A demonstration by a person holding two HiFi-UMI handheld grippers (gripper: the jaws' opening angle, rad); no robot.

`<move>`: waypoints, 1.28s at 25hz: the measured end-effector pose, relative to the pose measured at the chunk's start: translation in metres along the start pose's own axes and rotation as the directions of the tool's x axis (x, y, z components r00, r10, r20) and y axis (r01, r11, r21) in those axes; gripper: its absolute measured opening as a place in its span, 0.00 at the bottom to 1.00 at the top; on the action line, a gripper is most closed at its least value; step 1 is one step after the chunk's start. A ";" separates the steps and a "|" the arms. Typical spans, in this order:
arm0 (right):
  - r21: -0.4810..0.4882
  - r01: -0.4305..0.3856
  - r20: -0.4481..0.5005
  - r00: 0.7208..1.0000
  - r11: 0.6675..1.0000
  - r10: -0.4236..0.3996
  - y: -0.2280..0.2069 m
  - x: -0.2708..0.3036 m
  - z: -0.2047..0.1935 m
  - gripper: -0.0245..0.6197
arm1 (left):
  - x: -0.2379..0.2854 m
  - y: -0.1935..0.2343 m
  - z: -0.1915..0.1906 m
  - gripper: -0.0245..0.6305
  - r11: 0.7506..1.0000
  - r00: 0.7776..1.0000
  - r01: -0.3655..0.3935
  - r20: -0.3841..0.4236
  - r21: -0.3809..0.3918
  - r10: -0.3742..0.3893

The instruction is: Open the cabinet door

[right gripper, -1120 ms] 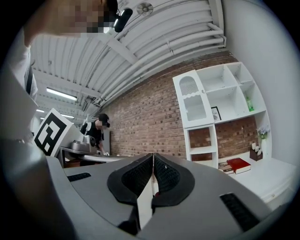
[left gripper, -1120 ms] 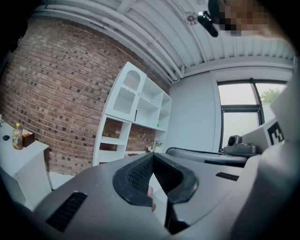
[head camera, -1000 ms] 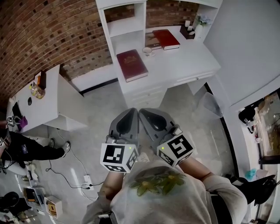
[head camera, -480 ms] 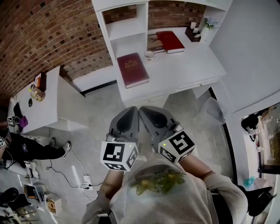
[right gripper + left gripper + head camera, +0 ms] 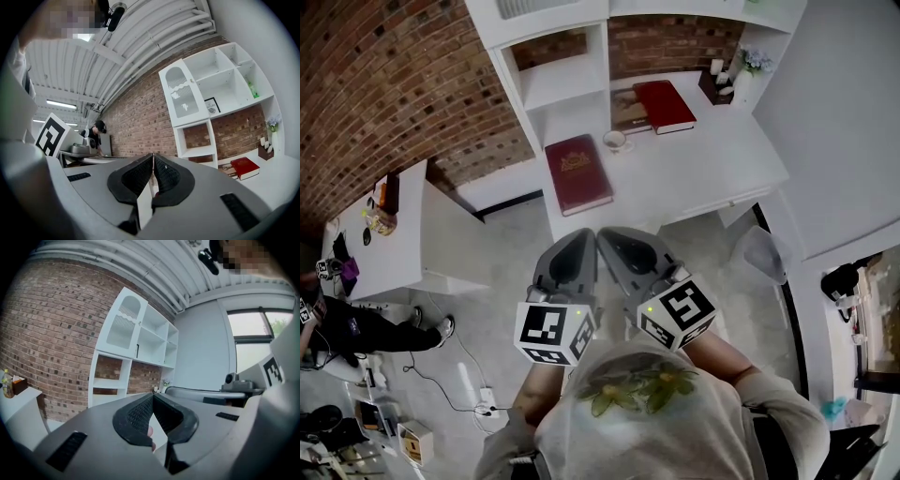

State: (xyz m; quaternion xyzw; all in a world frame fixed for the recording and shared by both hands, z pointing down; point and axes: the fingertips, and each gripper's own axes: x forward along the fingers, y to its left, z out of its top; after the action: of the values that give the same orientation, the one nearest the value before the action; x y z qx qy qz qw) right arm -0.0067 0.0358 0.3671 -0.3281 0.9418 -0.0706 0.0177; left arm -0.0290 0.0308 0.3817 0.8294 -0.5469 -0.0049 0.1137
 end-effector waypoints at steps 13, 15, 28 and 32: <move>-0.001 -0.108 -0.024 0.994 0.994 0.108 -0.055 0.016 0.005 0.08 | 0.054 0.000 0.003 0.05 0.993 0.993 -0.112 0.026 -0.038 0.113; 0.000 -0.126 -0.025 0.992 0.992 0.126 -0.055 0.018 0.006 0.08 | 0.055 0.002 0.004 0.05 0.991 0.992 -0.126 0.028 -0.038 0.127; -0.014 -0.137 -0.018 0.990 0.991 0.136 -0.084 0.053 0.018 0.08 | 0.093 0.027 0.016 0.05 0.991 0.991 -0.128 0.027 -0.041 0.129; -0.033 -0.137 -0.017 0.991 0.990 0.136 -0.098 0.070 0.026 0.08 | 0.112 0.037 0.027 0.05 0.992 0.992 -0.117 0.038 -0.038 0.118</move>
State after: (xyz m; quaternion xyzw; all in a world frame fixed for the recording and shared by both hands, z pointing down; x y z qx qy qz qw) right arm 0.0009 -0.0861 0.3561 -0.2626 0.9632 -0.0558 0.0099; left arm -0.0212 -0.0895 0.3760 0.7933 -0.5968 -0.0246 0.1177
